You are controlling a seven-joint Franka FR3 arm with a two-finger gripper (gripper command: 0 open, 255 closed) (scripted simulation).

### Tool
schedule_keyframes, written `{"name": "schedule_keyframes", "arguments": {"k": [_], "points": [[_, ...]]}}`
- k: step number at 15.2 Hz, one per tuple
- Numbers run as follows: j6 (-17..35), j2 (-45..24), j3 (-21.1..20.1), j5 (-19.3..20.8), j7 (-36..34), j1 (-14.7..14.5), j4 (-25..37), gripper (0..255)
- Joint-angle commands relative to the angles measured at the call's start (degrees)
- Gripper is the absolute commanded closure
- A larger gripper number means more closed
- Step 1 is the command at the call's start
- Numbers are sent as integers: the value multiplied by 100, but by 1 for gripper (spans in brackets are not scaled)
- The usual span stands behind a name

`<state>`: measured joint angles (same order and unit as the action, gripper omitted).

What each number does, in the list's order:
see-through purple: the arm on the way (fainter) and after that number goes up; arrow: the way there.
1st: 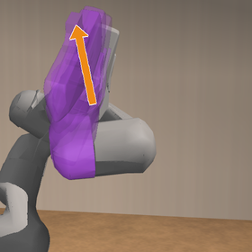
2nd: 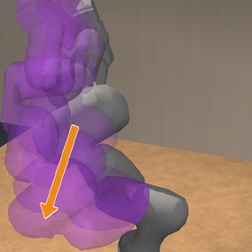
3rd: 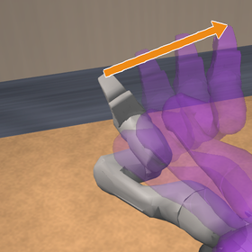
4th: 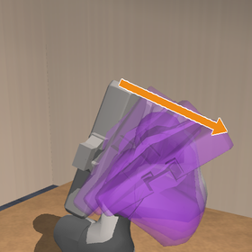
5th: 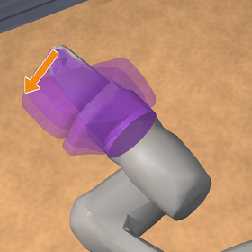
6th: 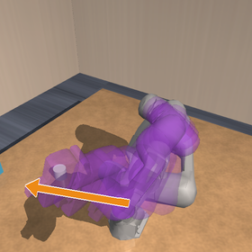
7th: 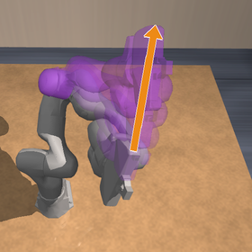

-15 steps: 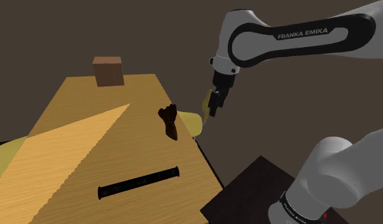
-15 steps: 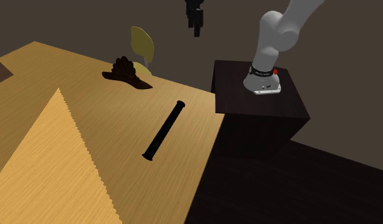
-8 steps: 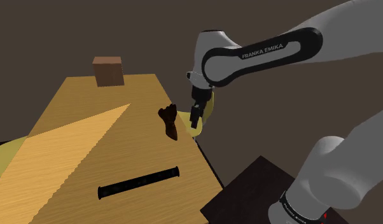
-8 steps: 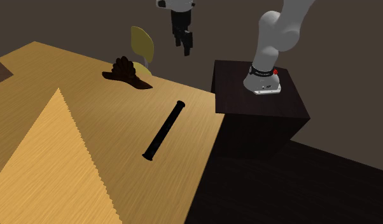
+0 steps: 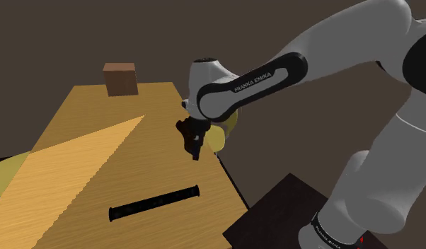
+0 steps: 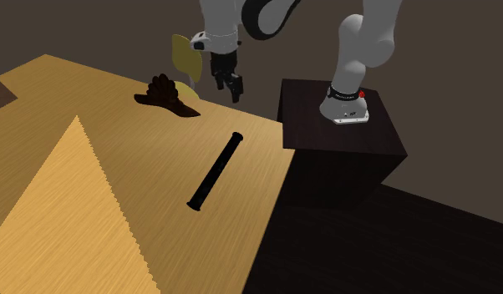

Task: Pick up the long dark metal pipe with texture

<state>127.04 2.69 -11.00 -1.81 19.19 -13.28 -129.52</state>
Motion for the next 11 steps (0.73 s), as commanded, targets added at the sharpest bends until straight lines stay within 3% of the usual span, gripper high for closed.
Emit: {"name": "schedule_keyframes", "arguments": {"k": [1, 11], "points": [[207, -411, -87, 104, 64, -81, 193, 0], [863, -2308, -365, 844, 247, -605, 1299, 0]]}}
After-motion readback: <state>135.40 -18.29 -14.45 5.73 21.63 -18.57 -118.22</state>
